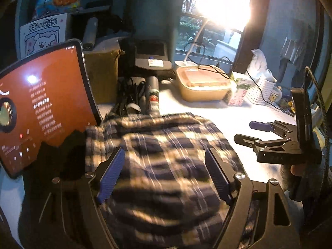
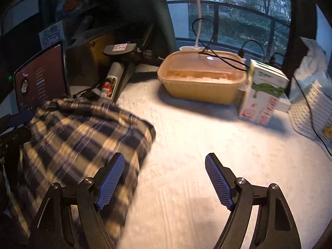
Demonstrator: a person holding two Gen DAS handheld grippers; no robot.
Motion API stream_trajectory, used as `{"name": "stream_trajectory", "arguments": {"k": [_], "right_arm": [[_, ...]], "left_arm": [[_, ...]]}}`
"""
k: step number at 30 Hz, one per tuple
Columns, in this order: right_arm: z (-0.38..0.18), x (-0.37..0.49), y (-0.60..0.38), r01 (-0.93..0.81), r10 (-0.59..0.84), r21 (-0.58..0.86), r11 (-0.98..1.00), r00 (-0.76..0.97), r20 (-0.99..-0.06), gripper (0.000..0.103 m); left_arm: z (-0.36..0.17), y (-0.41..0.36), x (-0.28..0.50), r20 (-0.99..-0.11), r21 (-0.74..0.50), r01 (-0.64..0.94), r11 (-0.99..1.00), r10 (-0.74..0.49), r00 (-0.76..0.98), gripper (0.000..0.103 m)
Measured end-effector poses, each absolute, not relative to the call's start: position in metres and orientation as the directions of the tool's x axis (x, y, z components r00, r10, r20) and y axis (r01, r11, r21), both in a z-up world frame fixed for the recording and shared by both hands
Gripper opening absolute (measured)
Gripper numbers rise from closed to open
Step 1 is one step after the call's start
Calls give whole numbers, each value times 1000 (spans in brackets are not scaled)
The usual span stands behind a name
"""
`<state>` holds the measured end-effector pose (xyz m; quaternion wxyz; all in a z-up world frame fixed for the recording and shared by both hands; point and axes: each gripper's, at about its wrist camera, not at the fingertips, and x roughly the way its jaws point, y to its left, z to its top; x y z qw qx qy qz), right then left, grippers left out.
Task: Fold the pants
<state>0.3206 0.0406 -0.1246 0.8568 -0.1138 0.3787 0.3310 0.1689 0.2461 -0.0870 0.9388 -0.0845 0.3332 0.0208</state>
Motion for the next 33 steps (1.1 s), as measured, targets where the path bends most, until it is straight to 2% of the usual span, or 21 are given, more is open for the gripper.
{"name": "stream_trajectory", "arguments": {"k": [10,20,23,28,33], "right_arm": [[-114,272,-7,-628,455,23,778,537,-711,81],[-86,222,-61,-591,444,-6,807,613,-653,81],[-77,209,-77,-575,440,-11,818,638,-632,81],[-62,187,-105,-551,432,-21,834,677,-596,81],[-50,165,-129,-529,422,-30,848,710,-564,81]], "left_arm": [[-87,214,127,-601,-169,-76,983,-42,798,79],[-78,161,91,-558,-175,2,984,-101,824,79],[-73,151,81,-537,-173,2,985,-96,838,79],[-68,126,67,-517,-79,-15,997,-28,856,79],[-59,119,48,-462,-141,-47,989,-24,887,79]]}}
